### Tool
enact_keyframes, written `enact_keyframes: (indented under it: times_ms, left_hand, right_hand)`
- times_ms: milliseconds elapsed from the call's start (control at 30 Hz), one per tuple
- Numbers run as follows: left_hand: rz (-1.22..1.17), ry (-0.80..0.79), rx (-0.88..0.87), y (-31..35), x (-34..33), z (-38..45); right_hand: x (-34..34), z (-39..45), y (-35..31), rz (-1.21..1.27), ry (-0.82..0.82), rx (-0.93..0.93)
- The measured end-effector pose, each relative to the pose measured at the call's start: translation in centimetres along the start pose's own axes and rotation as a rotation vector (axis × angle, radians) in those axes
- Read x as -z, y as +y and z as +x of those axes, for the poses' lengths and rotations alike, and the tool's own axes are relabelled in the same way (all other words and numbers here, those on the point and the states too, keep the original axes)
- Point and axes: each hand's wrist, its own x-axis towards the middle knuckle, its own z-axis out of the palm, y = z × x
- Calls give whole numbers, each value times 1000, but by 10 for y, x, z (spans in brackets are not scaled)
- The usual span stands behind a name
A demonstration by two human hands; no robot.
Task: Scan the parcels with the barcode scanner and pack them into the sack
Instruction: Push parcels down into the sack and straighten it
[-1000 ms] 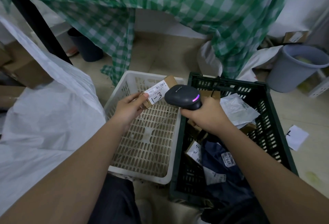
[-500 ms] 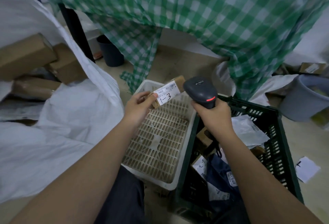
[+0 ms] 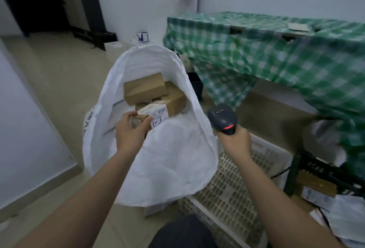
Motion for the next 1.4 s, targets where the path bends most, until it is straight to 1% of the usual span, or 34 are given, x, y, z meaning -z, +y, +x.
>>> enact_keyframes:
  times_ms: [67, 133, 267, 300, 367, 433, 500, 567, 600, 667, 733, 767, 800, 833, 933, 967, 1067, 1167, 1233, 1400]
  left_hand:
    - [66, 4, 2, -4, 2, 25]
    - [118, -23, -41, 1, -8, 42]
    - [157, -80, -113, -6, -51, 77]
    - [155, -90, -120, -11, -61, 83]
    - [161, -120, -138, -26, -73, 92]
    - [184, -157, -200, -42, -77, 98]
    - [224, -178, -289, -54, -78, 103]
    - [293, -206, -339, -63, -80, 113]
    - [358, -245, -343, -67, -83, 119]
    - [609, -373, -280, -75, -88, 130]
    - [826, -459, -153, -76, -89, 132]
    - [851, -488, -101, -71, -89, 130]
    - [839, -505, -75, -65, -88, 126]
    - [826, -505, -88, -56, -87, 121]
    - [756, -475, -217, -38, -81, 113]
    - [730, -488, -231, -31, -77, 107]
    - [613, -547, -214, -11, -68, 89]
    - [568, -541, -229, 12, -64, 56]
    - [513, -545, -254, 26, -66, 33]
    - [439, -547, -315, 54, -85, -22]
  right_hand:
    - [-22, 8, -8, -68, -43, 40]
    - [-40, 21, -10, -125, -39, 68]
    - [-67, 56, 4, -104, 75, 96]
    - [-72, 65, 10, -118, 69, 96]
    - [-81, 77, 22, -139, -12, 49]
    - [-91, 88, 32, -151, -44, 16]
    - [-98, 98, 33, -135, 28, 6]
    - [-95, 107, 20, -53, 122, 10]
    - [-90, 110, 10, -7, 171, 24]
    - [-77, 113, -12, 64, 241, 77]
    - [-66, 113, -29, 76, 239, 128]
    - [-62, 113, -33, 62, 220, 139]
    - [-59, 112, -35, 40, 202, 140]
    - [-56, 110, -36, 17, 191, 137]
    - [-50, 103, -40, -47, 177, 123]
    - [-47, 100, -44, -56, 180, 128]
    - [-33, 91, -59, -19, 203, 115]
    - [-14, 78, -64, -117, 109, 117]
    - [2, 64, -60, -149, 77, 119]
    - [58, 18, -39, -298, -19, 129]
